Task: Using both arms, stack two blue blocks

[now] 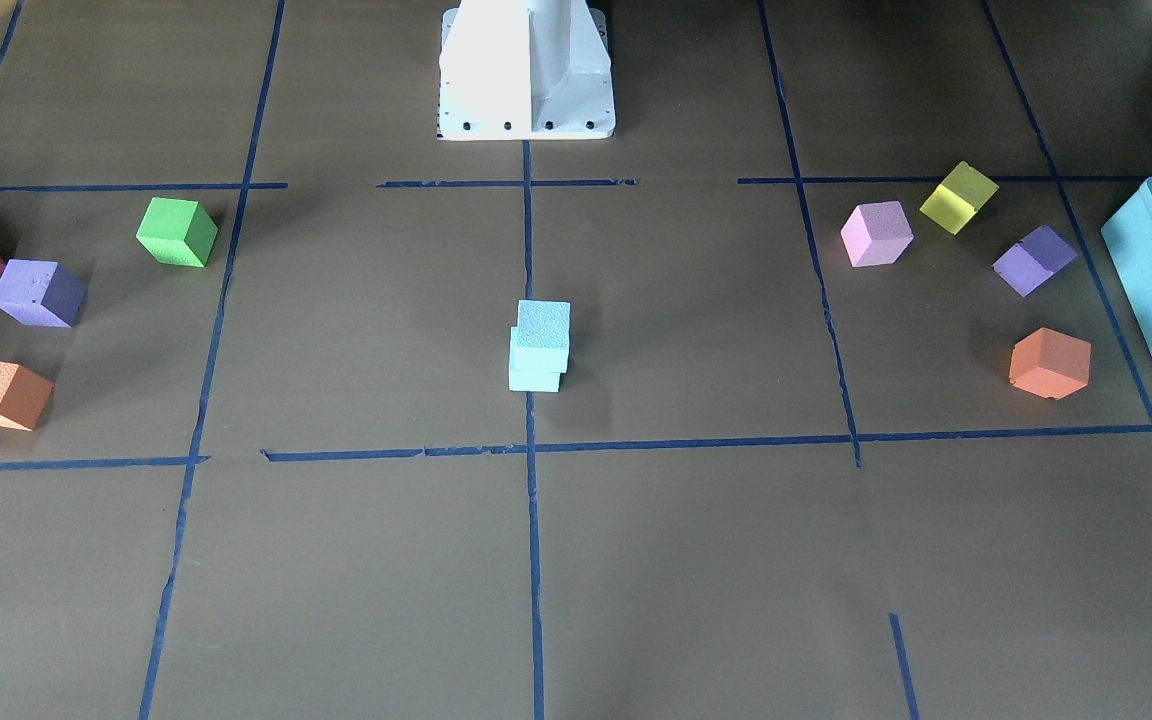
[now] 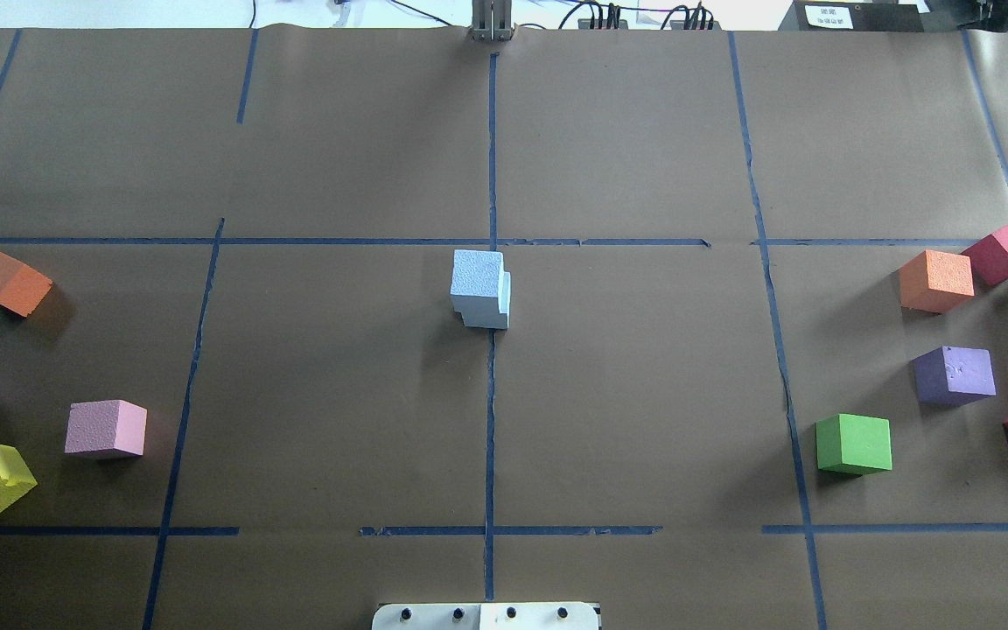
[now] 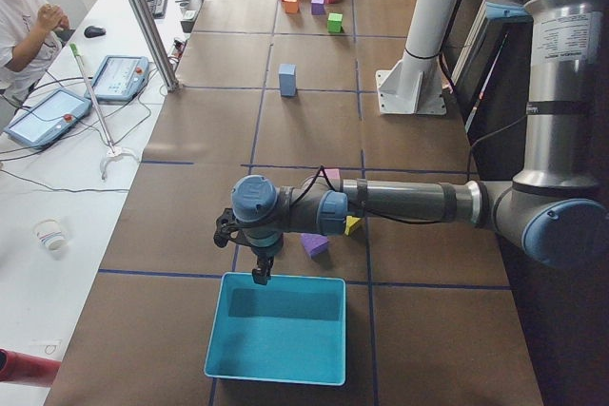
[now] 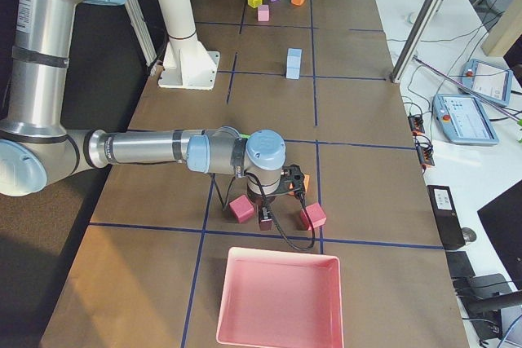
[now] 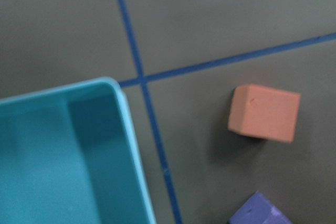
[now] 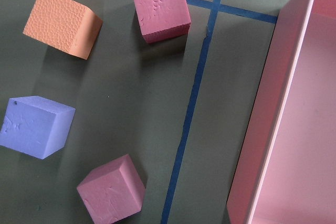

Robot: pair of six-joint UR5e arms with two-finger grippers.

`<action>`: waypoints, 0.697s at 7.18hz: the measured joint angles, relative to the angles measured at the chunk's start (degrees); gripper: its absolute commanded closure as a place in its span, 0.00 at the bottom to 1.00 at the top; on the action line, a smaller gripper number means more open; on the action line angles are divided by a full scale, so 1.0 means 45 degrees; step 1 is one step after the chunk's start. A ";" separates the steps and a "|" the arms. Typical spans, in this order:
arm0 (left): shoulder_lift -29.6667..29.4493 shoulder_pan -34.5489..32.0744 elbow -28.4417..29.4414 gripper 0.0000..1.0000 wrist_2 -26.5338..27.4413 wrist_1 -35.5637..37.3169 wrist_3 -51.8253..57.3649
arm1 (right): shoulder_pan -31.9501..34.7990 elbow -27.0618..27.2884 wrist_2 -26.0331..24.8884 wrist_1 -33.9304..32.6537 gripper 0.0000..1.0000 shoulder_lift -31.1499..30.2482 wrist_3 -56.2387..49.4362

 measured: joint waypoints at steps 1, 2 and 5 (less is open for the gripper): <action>0.0217 -0.0142 -0.0037 0.00 0.0060 0.0011 0.0022 | -0.0022 0.0000 0.0001 0.0020 0.00 0.0006 0.0003; 0.0423 -0.0201 -0.0109 0.00 0.0102 0.0004 0.0048 | -0.0046 -0.0015 -0.0003 0.0092 0.00 0.0011 0.0008; 0.0681 -0.0210 -0.0193 0.00 0.0091 -0.0022 0.0095 | -0.0119 -0.0050 -0.0001 0.0301 0.00 0.0013 0.0028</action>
